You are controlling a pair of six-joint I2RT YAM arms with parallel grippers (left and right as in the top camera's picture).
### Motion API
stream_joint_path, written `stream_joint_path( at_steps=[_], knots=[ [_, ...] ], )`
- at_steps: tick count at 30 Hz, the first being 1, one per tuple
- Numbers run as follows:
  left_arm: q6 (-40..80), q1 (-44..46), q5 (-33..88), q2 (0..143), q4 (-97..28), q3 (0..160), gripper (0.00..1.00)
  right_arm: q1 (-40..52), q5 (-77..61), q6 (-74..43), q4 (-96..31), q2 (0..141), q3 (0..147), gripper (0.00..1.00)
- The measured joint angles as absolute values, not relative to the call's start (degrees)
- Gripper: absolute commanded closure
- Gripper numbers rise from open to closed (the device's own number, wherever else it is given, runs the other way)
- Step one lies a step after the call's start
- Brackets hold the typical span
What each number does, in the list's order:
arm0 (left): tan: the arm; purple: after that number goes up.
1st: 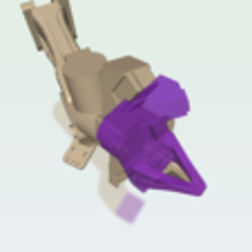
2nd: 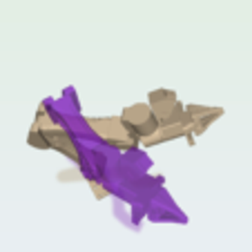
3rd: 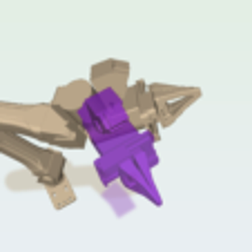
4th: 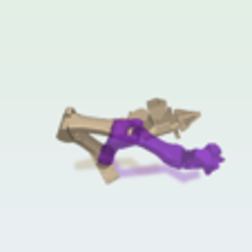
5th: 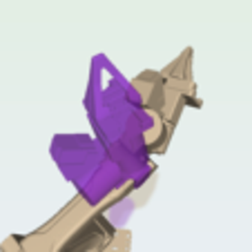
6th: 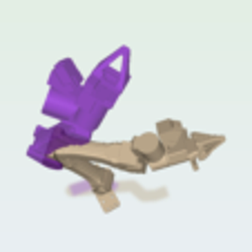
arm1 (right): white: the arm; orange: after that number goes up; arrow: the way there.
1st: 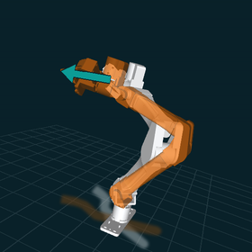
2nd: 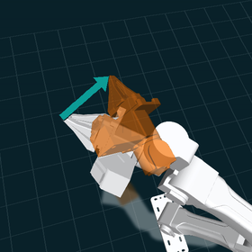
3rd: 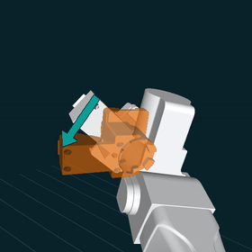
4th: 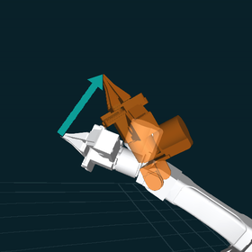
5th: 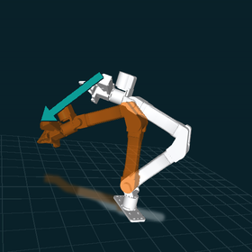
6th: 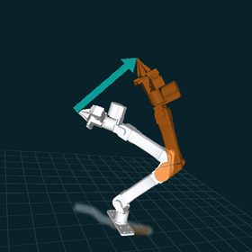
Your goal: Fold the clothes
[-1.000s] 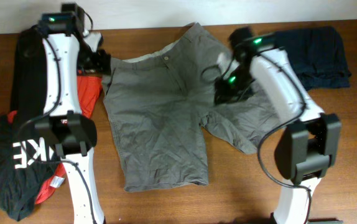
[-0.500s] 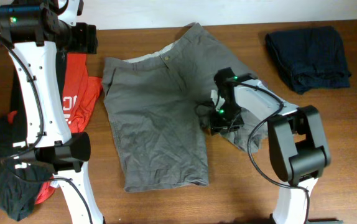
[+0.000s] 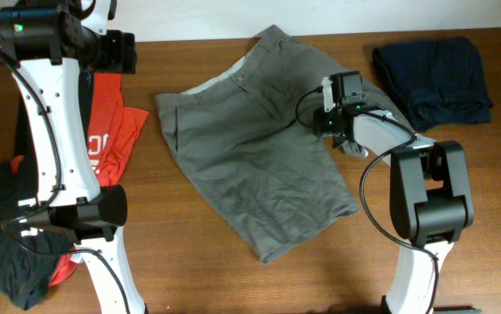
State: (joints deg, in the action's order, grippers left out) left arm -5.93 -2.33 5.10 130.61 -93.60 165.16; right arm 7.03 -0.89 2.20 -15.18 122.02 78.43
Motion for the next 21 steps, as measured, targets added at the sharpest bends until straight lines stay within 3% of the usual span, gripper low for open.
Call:
stream_joint_path(
  at_steps=[4, 6, 13, 21],
  knots=[
    [-5.9, -1.7, 5.1, 131.6, -92.6, 165.2, 0.20, 6.7, -1.4, 4.9, -17.3, 122.8, 80.3, 0.60],
    [-5.9, -1.0, 5.1, 132.9, -91.4, 165.2, 0.20, 6.5, -2.4, 5.0, -25.1, 122.7, 82.9, 0.51],
    [-7.2, 1.7, 5.1, 144.3, -88.2, 165.1, 0.20, 6.3, -7.2, 0.9, -60.1, 122.4, 98.5, 0.52],
    [-12.9, 2.5, 5.1, 156.3, -85.9, 165.1, 0.20, 5.0, -8.1, -0.3, -63.4, 120.9, 102.5, 0.51]
  ],
)
